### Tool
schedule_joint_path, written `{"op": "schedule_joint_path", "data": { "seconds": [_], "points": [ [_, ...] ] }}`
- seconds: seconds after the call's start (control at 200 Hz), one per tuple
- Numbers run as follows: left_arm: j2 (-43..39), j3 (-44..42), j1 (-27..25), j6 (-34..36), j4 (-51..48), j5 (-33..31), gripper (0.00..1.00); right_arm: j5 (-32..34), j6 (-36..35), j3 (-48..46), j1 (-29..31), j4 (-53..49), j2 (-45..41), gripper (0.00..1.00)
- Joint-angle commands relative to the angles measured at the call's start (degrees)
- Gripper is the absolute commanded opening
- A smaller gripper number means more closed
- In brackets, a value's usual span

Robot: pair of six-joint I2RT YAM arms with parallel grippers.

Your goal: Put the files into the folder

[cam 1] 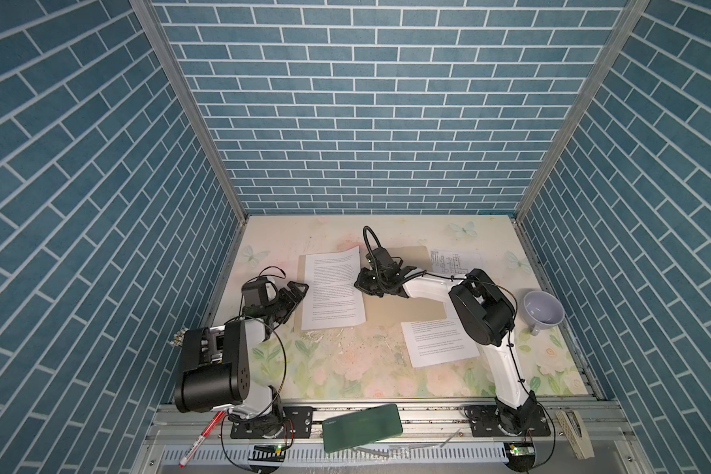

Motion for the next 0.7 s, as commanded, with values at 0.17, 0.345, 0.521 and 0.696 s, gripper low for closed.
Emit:
{"op": "schedule_joint_path", "data": {
  "seconds": [0.17, 0.345, 0.521, 0.696],
  "points": [
    [1.48, -3.28, -0.35, -0.8, -10.1, -0.66, 0.96, -1.45, -4.95, -1.5, -0.38, -1.71, -1.54, 0.03],
    [1.52, -3.44, -0.35, -0.86, -9.85, -0.57, 0.96, -2.41, -7.07, -2.48, -0.49, 0.85, -1.08, 0.02],
    [1.79, -3.46, -0.35, -0.69, -9.69, -0.49, 0.96, -4.39, -8.8, -1.87, -0.47, 2.85, -0.2, 0.03],
    [2.37, -3.44, -0.35, -0.84, -9.29, -0.4, 0.96, -5.65, -9.08, -1.15, -0.53, 2.72, 1.59, 0.03]
  ]
}}
